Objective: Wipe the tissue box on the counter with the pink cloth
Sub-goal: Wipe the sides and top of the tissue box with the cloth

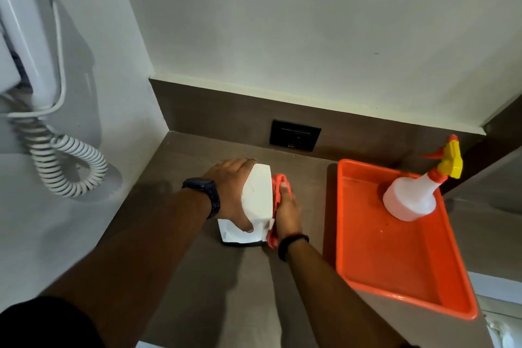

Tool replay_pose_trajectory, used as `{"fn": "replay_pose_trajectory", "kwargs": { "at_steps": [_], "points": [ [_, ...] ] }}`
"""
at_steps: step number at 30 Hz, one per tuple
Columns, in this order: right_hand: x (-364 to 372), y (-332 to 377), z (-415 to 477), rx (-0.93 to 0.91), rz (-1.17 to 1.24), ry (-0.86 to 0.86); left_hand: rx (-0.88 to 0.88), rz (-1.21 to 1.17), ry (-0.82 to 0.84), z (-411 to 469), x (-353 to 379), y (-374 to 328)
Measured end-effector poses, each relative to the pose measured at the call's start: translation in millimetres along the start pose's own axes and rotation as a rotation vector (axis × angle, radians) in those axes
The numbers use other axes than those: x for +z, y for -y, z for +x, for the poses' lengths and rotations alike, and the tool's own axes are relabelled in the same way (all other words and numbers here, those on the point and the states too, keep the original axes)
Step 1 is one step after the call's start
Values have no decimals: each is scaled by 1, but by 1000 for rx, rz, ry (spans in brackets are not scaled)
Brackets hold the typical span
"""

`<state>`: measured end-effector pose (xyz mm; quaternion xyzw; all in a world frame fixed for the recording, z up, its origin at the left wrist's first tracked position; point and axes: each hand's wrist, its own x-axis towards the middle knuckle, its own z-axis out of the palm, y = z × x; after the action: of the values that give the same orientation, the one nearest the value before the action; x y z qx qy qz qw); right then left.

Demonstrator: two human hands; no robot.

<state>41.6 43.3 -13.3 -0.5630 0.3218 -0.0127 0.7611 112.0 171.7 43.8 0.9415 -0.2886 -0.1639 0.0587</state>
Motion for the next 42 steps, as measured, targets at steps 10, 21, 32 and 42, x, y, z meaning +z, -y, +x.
{"fn": "replay_pose_trajectory", "kwargs": {
  "at_steps": [10, 21, 32, 42],
  "points": [
    [8, 33, 7, -175, -141, 28, 47, -54, -46, 2, -2, 0],
    [-14, 9, -24, 164, 247, 11, 31, -38, -36, 1, 1, 3],
    [34, 53, -21, -785, -1097, 111, -68, -518, -138, -28, 13, 34],
    [28, 41, -33, -951, -1420, 179, -2, -522, -41, -28, 3, 26]
  ]
}}
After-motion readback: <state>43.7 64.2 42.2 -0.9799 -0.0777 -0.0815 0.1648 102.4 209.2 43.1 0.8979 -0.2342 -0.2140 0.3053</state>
